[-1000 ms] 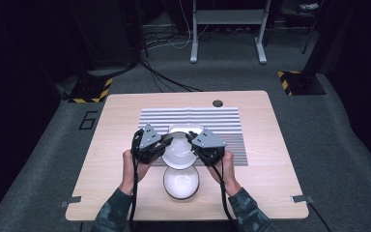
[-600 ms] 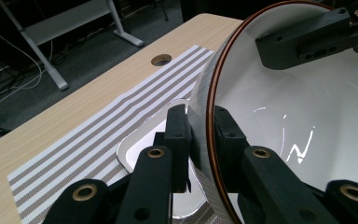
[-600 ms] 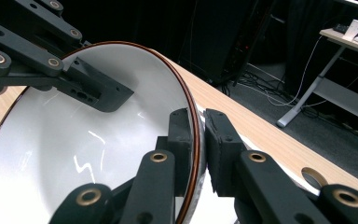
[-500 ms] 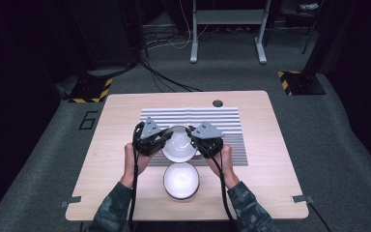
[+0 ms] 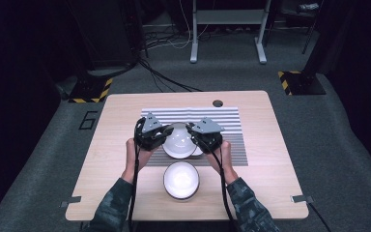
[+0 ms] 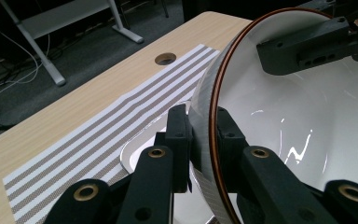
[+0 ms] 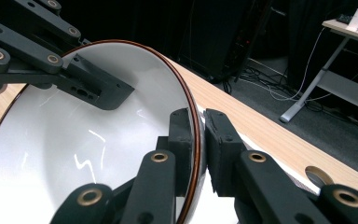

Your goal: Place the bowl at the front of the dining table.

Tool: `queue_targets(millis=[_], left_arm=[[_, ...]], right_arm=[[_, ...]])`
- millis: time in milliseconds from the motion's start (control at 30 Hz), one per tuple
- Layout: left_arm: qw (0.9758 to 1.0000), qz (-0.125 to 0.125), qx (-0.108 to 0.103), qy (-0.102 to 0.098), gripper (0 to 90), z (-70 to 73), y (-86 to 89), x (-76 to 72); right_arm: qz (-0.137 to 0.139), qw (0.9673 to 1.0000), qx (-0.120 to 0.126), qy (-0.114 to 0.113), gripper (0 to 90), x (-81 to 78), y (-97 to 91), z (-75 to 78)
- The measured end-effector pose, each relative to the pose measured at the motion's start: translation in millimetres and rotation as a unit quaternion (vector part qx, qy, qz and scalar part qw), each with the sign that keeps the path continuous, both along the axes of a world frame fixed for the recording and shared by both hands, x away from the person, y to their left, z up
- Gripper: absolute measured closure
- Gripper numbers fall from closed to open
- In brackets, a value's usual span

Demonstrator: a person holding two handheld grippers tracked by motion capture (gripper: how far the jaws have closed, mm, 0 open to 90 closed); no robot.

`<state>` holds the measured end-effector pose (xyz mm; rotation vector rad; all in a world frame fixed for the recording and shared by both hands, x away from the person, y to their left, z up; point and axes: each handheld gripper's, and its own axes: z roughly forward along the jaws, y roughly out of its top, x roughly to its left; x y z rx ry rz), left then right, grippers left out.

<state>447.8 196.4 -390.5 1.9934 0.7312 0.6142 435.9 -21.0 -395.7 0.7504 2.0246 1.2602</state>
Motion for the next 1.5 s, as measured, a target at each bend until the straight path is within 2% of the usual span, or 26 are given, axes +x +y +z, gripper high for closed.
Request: queue_targets(millis=[267,733,1200,1500], left_arm=[[1.0,-0.001,0.002,0.004,79.4,-4.0,-1.9,8.7],[0.9997,-0.001,-0.005,0.025,79.6,-12.1,-2.8,23.8],[0.9988,0.006,-0.001,0.048,80.1,-25.2,-4.9,39.8],[0.9977,0.01,-0.003,0.066,80.4,-34.3,-5.6,49.9]], right_arm=[[-0.002,1.0,0.003,0.008,81.5,8.5,-2.0,-3.5],[-0.006,0.9997,0.011,0.021,81.3,22.4,-3.6,-12.8],[-0.01,0.9987,0.007,0.049,81.7,38.7,-3.3,-25.7],[-0.013,0.997,0.012,0.075,81.9,49.1,-3.7,-35.8]])
